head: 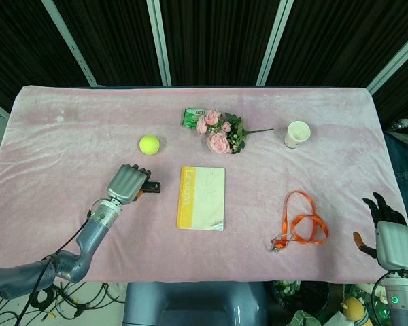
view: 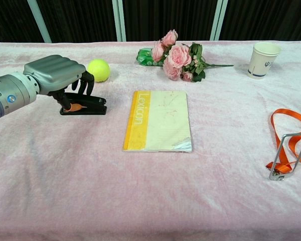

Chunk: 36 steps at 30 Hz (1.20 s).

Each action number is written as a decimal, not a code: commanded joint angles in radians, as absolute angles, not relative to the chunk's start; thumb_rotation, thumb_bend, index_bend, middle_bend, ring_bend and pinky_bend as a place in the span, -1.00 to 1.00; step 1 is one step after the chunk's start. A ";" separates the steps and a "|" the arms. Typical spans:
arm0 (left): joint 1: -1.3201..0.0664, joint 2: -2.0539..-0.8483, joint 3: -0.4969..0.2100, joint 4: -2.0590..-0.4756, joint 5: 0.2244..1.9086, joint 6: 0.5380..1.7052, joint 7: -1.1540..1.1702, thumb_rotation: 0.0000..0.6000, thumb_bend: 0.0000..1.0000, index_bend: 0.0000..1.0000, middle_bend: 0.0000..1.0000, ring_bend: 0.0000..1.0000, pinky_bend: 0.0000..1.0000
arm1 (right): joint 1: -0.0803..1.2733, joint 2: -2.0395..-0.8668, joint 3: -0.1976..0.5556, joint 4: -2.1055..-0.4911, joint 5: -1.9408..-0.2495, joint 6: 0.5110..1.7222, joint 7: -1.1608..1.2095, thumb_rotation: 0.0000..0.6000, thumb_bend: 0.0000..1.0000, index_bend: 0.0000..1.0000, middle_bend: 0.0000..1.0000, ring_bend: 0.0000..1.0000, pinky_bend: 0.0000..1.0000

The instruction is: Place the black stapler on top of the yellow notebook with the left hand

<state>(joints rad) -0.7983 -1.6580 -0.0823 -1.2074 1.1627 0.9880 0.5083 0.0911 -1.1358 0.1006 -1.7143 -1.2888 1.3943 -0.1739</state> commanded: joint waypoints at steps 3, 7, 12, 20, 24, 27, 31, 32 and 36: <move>-0.796 -1.659 -0.086 -1.207 1.164 0.985 0.510 1.00 -0.19 -0.02 0.14 -0.15 0.17 | 0.091 -1.136 0.100 -1.714 -1.290 1.395 -0.174 1.00 -0.54 -0.65 -0.87 -0.62 -0.57; -0.792 -1.659 -0.089 -1.208 1.166 0.984 0.510 1.00 -0.19 -0.02 0.14 -0.15 0.17 | 0.091 -1.135 0.100 -1.715 -1.291 1.395 -0.173 1.00 -0.54 -0.65 -0.87 -0.62 -0.57; -0.792 -1.657 -0.091 -1.209 1.170 0.984 0.513 1.00 -0.18 -0.02 0.14 -0.15 0.17 | 0.091 -1.135 0.100 -1.714 -1.290 1.395 -0.173 1.00 -0.54 -0.65 -0.87 -0.62 -0.57; -0.793 -1.659 -0.099 -1.209 1.172 0.976 0.514 1.00 -0.18 -0.02 0.14 -0.15 0.17 | 0.091 -1.136 0.101 -1.714 -1.287 1.395 -0.175 1.00 -0.54 -0.65 -0.87 -0.62 -0.57; -0.791 -1.660 -0.097 -1.206 1.176 0.976 0.516 1.00 -0.19 -0.02 0.14 -0.15 0.17 | 0.091 -1.136 0.101 -1.714 -1.286 1.394 -0.174 1.00 -0.54 -0.65 -0.87 -0.62 -0.57; -0.791 -1.660 -0.100 -1.205 1.176 0.976 0.518 1.00 -0.18 -0.02 0.14 -0.15 0.17 | 0.092 -1.136 0.101 -1.714 -1.287 1.393 -0.174 1.00 -0.54 -0.65 -0.87 -0.62 -0.57; -0.791 -1.658 -0.103 -1.208 1.177 0.977 0.519 1.00 -0.19 -0.02 0.14 -0.15 0.17 | 0.092 -1.136 0.101 -1.714 -1.286 1.394 -0.174 1.00 -0.54 -0.65 -0.87 -0.62 -0.57; -0.791 -1.657 -0.104 -1.209 1.177 0.977 0.520 1.00 -0.18 -0.02 0.14 -0.15 0.17 | 0.092 -1.136 0.102 -1.714 -1.286 1.394 -0.174 1.00 -0.54 -0.65 -0.87 -0.62 -0.57; -0.791 -1.652 -0.107 -1.214 1.176 0.975 0.522 1.00 -0.18 -0.02 0.14 -0.15 0.17 | 0.092 -1.135 0.101 -1.714 -1.286 1.393 -0.173 1.00 -0.54 -0.65 -0.87 -0.62 -0.57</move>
<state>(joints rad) -0.7910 -1.6523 -0.1066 -1.2138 1.1760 0.9756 0.5220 0.0917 -1.1354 0.1010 -1.7143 -1.2861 1.3929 -0.1733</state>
